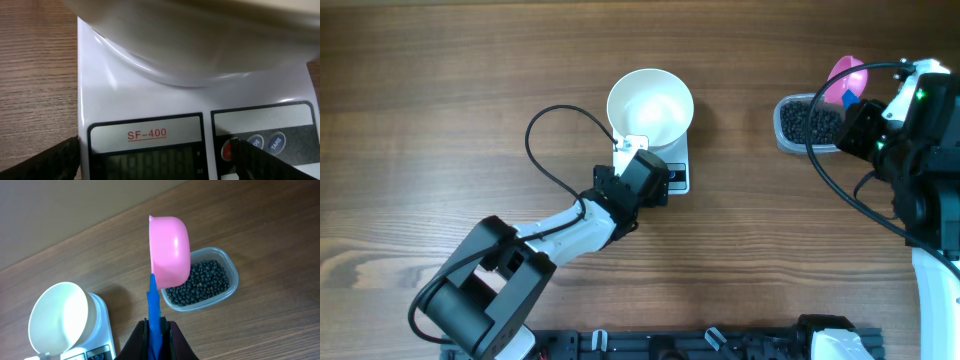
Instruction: Scoop item into bowl and weigh 150g on scale
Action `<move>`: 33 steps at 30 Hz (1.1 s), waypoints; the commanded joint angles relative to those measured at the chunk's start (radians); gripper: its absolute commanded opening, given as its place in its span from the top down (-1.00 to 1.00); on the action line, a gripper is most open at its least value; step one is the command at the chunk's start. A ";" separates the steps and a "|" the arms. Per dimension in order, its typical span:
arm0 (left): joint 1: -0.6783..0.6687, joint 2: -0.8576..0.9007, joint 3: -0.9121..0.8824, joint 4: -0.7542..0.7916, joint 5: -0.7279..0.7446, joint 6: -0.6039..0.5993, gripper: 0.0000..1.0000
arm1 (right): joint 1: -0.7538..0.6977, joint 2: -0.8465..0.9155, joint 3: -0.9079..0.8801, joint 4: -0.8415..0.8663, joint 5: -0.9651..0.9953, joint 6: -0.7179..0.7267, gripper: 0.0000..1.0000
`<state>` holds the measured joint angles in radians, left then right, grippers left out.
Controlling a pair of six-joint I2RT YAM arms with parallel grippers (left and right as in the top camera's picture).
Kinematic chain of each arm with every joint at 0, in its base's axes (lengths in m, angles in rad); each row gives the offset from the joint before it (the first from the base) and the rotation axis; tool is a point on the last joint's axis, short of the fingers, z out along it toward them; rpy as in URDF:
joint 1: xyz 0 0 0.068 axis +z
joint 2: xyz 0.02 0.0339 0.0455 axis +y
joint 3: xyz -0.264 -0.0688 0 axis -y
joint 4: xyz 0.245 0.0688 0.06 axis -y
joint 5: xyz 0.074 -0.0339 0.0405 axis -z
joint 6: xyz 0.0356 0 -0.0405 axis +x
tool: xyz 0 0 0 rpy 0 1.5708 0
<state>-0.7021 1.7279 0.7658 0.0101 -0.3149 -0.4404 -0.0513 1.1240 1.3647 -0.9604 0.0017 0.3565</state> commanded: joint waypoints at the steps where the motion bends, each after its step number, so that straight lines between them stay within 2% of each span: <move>1: -0.002 0.022 -0.016 -0.007 0.026 0.007 -1.00 | -0.003 -0.002 0.008 0.003 0.019 -0.016 0.91; 6: -0.002 -0.034 -0.015 0.031 0.026 0.017 -1.00 | -0.003 -0.002 0.008 0.002 0.018 -0.016 0.91; 16: -0.002 -0.220 -0.015 -0.050 0.004 0.017 -1.00 | -0.003 -0.002 0.008 -0.007 0.018 -0.016 0.92; 22: 0.000 -0.385 -0.015 -0.210 0.003 0.005 -1.00 | -0.003 -0.002 0.008 -0.017 0.018 -0.016 0.91; 26: 0.029 -0.547 -0.015 -0.326 0.004 -0.092 -1.00 | -0.003 -0.002 0.008 -0.028 0.018 -0.016 0.91; 29: 0.105 -0.711 -0.015 -0.420 0.004 -0.153 -1.00 | -0.003 -0.002 0.008 -0.037 0.018 -0.016 0.91; 33: 0.252 -0.889 -0.015 -0.527 0.004 -0.151 -1.00 | -0.003 -0.002 0.008 -0.037 0.019 -0.016 0.92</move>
<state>-0.5625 0.9756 0.7521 -0.4580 -0.3023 -0.5430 -0.0517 1.1240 1.3647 -0.9985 0.0017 0.3561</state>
